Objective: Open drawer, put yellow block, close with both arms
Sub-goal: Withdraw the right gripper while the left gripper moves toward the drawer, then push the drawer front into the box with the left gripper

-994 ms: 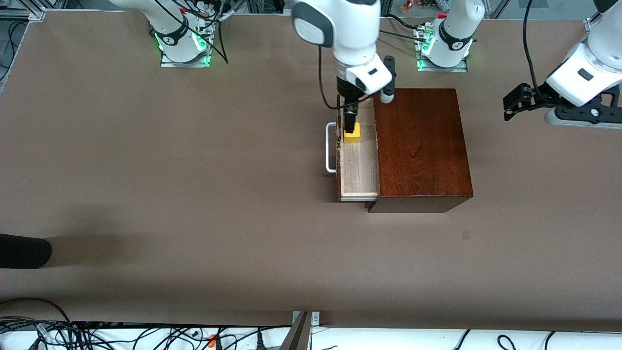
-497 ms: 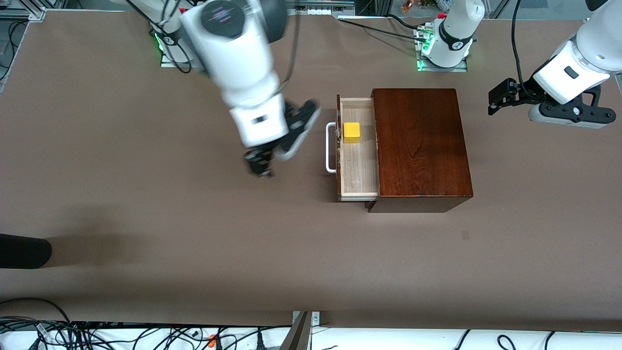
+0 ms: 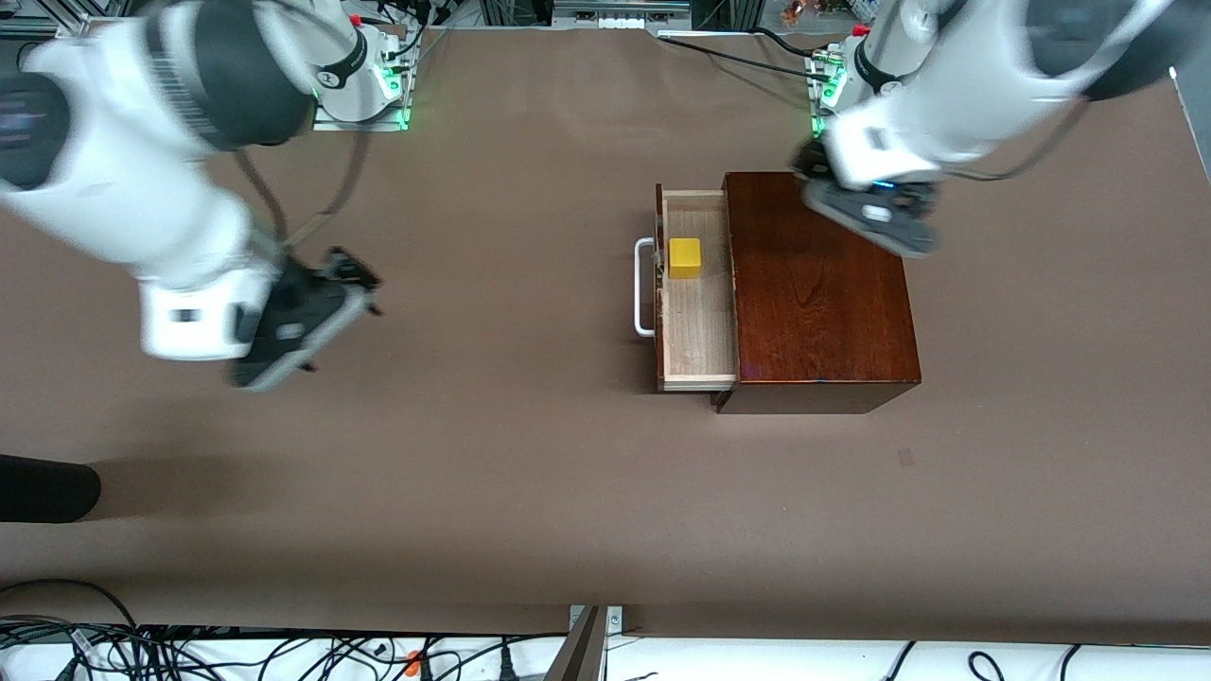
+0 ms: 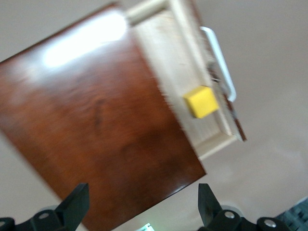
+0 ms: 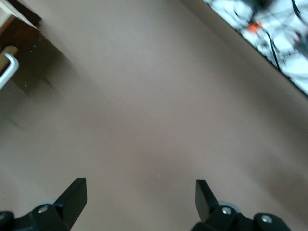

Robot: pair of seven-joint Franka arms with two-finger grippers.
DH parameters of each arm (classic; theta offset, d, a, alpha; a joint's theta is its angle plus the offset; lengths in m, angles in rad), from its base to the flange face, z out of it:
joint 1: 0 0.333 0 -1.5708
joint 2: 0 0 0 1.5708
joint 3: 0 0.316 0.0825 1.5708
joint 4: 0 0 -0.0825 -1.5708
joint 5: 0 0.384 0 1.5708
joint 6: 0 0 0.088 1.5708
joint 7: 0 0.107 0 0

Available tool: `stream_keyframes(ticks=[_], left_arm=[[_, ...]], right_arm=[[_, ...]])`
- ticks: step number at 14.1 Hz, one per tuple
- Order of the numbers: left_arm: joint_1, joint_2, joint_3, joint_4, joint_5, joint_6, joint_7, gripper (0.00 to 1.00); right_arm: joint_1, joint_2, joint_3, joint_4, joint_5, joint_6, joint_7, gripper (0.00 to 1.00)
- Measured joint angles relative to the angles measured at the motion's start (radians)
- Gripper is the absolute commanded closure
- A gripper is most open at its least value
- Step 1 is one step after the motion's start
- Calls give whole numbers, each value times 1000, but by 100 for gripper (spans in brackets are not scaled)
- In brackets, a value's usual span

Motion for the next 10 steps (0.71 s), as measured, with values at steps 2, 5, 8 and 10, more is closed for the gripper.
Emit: stream_keyframes(ticks=[2, 5, 8, 10], left_arm=[[-74, 78, -1, 81, 0, 23, 123, 0], [-145, 210, -2, 171, -1, 117, 320, 0], [-186, 314, -26, 186, -26, 291, 493, 0], [-192, 389, -82, 186, -33, 422, 595, 0]], right_arm=[[-55, -96, -2, -111, 2, -6, 1, 0], [-111, -237, -1, -269, -1, -8, 22, 0], [-130, -337, 0, -420, -19, 9, 104, 0], [-129, -378, 4, -481, -33, 14, 200, 0]])
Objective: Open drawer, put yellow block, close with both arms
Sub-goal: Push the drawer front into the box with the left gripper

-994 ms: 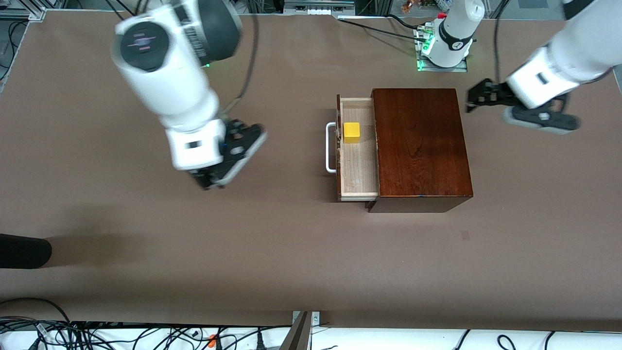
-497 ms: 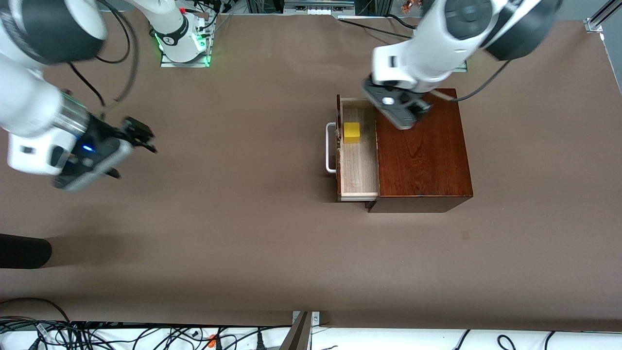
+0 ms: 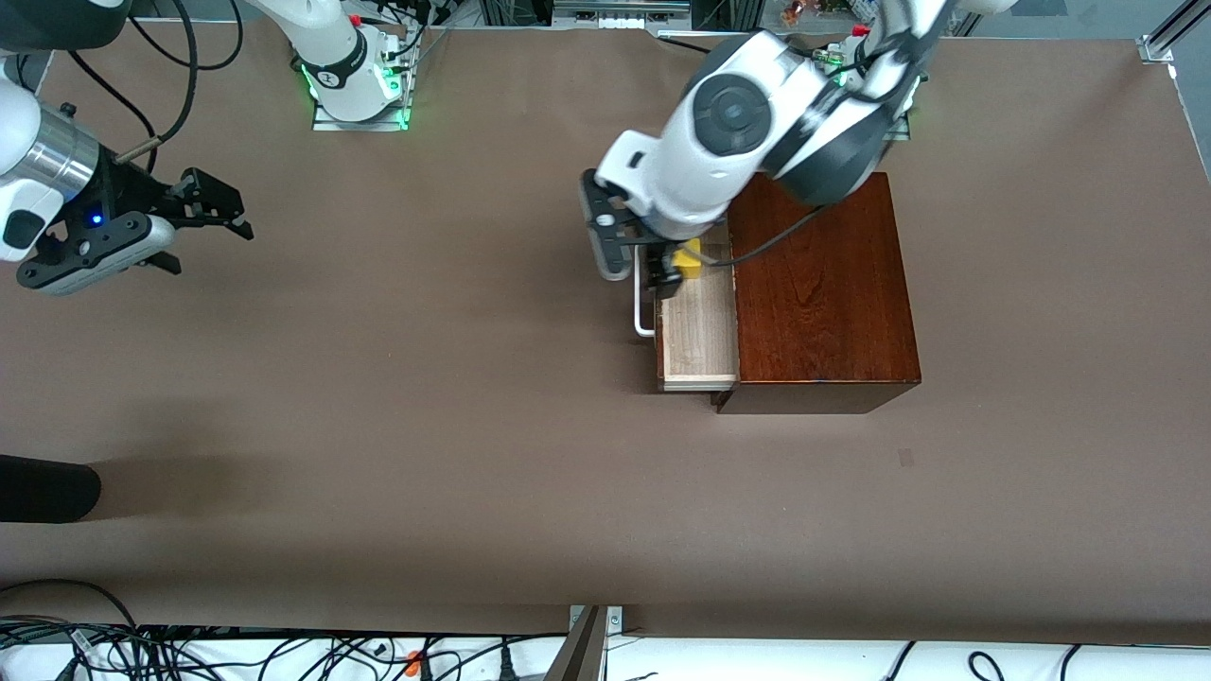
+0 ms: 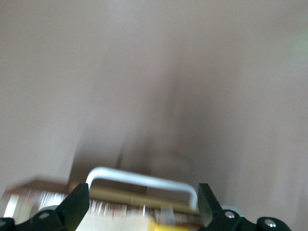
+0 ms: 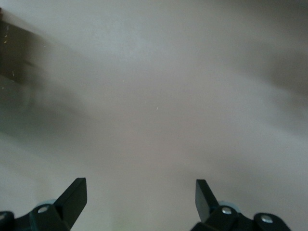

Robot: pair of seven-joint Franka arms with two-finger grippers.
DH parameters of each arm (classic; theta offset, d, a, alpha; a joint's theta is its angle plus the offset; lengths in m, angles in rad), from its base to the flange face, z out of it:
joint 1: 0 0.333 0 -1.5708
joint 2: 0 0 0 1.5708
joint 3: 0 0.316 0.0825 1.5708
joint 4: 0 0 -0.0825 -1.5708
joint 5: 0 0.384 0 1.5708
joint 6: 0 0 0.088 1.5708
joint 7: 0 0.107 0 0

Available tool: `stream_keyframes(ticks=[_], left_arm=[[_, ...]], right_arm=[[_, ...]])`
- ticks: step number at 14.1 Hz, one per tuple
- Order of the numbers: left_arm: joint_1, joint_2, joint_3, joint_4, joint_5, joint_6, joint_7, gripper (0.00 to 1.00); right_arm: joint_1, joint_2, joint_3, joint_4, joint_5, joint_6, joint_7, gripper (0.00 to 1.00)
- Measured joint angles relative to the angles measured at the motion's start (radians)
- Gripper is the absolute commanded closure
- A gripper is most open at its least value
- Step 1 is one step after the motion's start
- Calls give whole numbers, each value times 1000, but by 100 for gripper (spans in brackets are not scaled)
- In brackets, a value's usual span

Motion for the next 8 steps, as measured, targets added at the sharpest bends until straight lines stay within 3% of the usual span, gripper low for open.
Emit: stream_keyframes(ticks=[3, 8], left_arm=[[-8, 117, -48, 0, 0, 128, 180, 0], [-51, 186, -50, -33, 71, 137, 266, 0]], right_arm=[[0, -13, 7, -19, -31, 0, 68, 0], [0, -12, 6, -12, -42, 9, 113, 0]])
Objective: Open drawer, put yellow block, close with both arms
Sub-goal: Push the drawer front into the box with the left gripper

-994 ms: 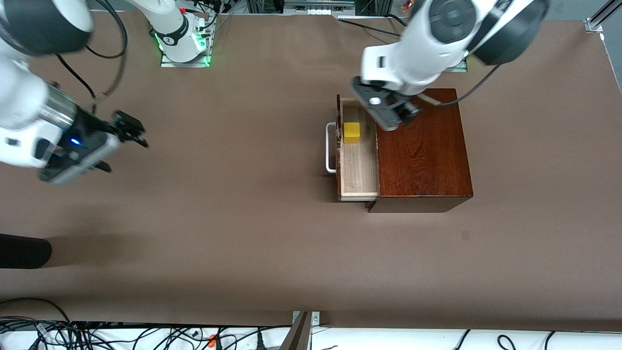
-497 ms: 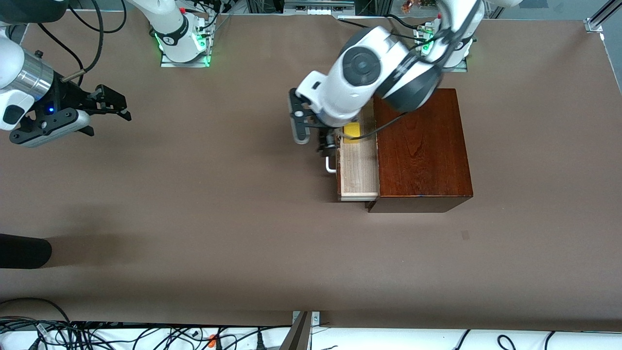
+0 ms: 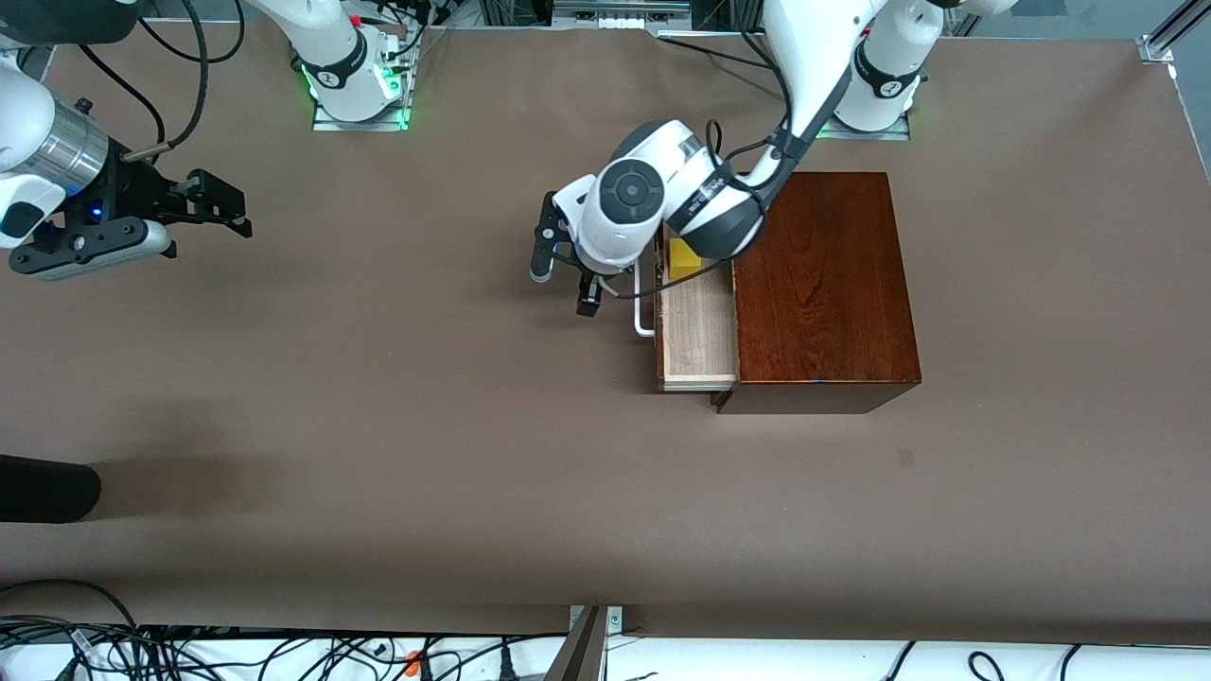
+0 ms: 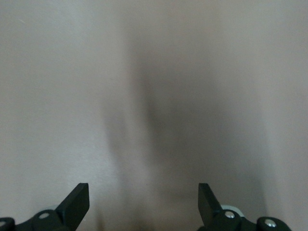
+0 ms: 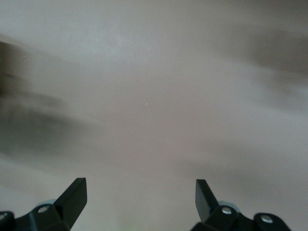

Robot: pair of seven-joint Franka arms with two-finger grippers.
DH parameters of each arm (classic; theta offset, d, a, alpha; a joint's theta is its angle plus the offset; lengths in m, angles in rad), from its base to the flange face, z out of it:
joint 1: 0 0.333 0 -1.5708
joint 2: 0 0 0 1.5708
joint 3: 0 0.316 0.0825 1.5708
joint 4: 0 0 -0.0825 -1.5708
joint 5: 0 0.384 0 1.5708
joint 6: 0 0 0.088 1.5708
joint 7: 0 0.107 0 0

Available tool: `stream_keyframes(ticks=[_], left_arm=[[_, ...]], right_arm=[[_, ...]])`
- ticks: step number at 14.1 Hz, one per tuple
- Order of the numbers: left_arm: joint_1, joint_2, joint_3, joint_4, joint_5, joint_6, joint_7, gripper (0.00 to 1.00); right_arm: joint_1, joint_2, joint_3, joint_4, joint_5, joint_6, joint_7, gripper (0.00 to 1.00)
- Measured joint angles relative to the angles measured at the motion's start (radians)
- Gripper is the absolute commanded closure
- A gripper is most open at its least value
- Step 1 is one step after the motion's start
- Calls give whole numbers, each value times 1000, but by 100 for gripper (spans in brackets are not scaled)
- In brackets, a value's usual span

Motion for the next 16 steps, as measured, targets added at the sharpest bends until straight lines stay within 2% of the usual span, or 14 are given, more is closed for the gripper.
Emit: stream_keyframes(ticks=[8, 12, 16], left_arm=[[21, -21, 16, -46, 21, -29, 1, 0], [25, -42, 22, -52, 26, -76, 1, 0], [26, -42, 22, -53, 39, -78, -1, 0]], right_arm=[[-3, 1, -16, 32, -3, 4, 7, 0], [0, 2, -16, 32, -54, 8, 7, 0], [0, 2, -16, 32, -59, 8, 7, 0]])
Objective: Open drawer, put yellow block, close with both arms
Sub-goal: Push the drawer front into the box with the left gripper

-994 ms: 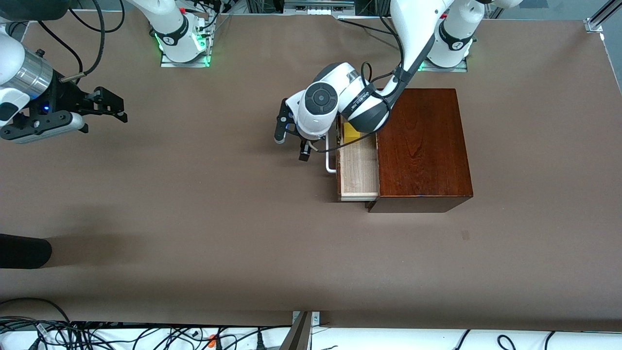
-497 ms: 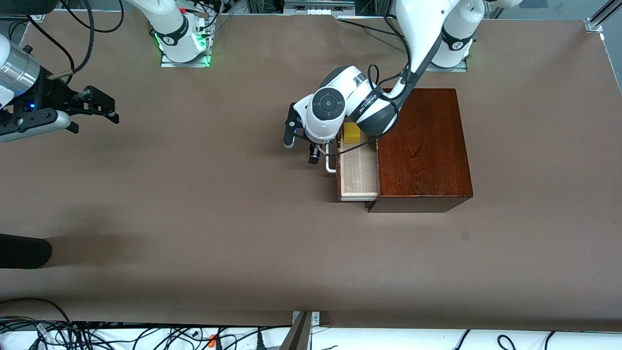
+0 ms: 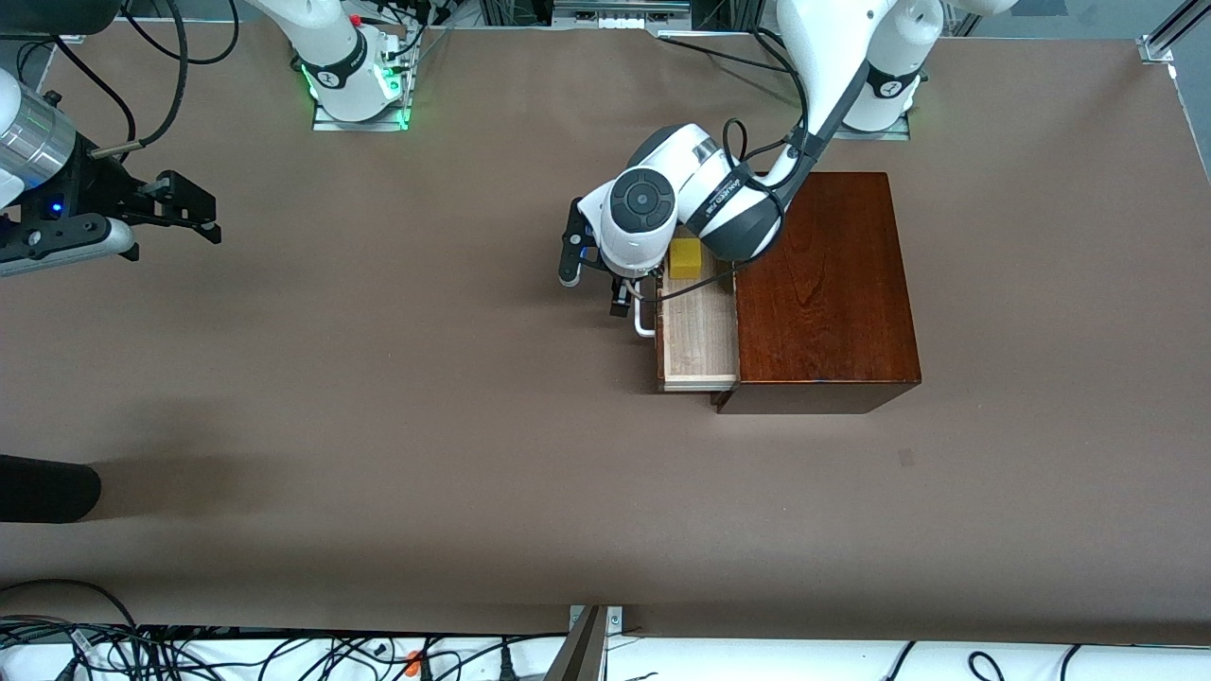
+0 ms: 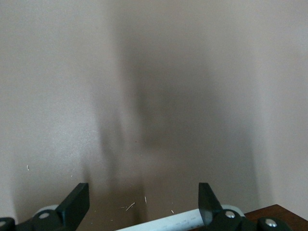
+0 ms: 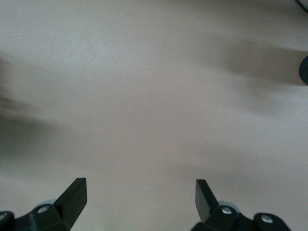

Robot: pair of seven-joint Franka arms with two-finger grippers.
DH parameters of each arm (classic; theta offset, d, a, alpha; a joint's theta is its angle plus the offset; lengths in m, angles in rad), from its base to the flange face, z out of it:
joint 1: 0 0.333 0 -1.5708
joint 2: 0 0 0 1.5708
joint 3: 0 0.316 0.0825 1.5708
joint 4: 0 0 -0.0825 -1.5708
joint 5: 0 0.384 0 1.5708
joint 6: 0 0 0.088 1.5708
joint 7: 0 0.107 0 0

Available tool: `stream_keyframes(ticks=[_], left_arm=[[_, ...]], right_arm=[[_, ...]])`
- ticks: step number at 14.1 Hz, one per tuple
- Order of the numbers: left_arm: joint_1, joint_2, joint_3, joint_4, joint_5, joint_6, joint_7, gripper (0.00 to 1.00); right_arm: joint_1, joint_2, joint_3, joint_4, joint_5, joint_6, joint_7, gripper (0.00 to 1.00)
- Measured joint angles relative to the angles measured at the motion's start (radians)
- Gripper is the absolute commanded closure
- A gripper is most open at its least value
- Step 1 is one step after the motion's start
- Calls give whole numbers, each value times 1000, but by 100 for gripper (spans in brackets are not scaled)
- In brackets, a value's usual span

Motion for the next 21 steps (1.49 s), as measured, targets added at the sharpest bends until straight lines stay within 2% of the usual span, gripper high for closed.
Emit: stream_keyframes(ticks=[10, 21], left_arm=[[24, -12, 1, -1, 72, -103, -3, 0], [66, -14, -6, -5, 94, -175, -23, 0]], right_arm=[[0, 0, 1, 0, 0, 0, 0, 0], [0, 0, 2, 0, 0, 0, 1, 0]])
